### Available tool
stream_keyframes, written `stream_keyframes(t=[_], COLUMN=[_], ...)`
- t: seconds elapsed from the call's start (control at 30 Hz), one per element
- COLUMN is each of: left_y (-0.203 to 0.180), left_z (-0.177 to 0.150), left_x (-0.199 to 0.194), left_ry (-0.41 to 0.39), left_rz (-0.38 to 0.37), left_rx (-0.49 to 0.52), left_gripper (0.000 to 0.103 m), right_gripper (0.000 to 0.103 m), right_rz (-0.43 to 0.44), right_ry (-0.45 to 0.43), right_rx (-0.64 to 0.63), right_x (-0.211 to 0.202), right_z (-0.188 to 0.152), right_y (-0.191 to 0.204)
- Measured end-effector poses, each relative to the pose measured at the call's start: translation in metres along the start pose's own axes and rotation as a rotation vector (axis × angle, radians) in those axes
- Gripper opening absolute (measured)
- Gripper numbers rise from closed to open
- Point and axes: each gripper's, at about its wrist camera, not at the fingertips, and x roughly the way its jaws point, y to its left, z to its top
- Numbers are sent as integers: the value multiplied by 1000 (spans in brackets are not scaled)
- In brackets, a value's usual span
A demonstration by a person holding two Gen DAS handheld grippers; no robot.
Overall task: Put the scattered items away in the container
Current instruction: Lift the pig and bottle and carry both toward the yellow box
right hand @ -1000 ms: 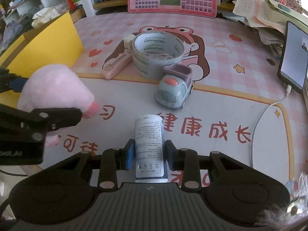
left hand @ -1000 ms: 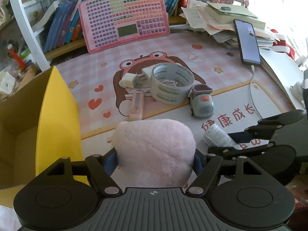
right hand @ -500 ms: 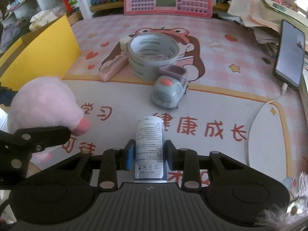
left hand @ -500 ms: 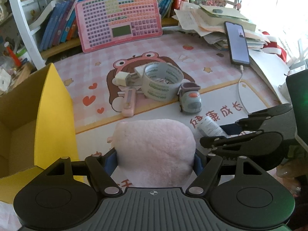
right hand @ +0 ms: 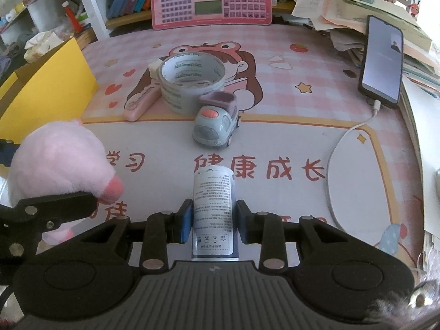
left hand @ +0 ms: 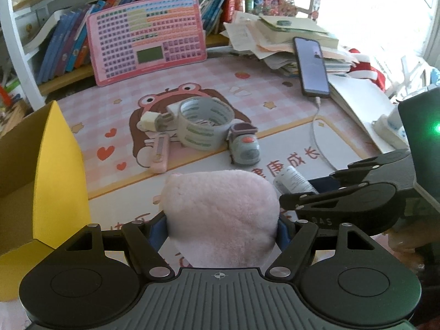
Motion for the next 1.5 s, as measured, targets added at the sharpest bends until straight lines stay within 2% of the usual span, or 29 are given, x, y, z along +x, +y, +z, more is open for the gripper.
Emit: stream_keyframes(t=[0.47,0.73,1.07,1.23,1.5], left_y=[10,28,78,104,153], left_z=[-21,-53,-104,-129,-169], left_x=[-27,-57,-99,-119,-156], left_ry=[-105,-130,-124,-130,-155], left_rz=[-141,-203,-192,-157,-46], left_rx=[10,12,-83,-131,-235], left_gripper=[75,75,75,75,75], right_gripper=[31,31,31,31,31], right_rz=[-135,-191,-197,-154,-42], right_ry=[-58,-68,-76,-92,-91], right_rx=[-7,3,-39,-81,-230], right_x=[-40,-64,-85,-90,-87], right_z=[-18,-45,-86,-97,-97], right_y=[28,68,139,176,237])
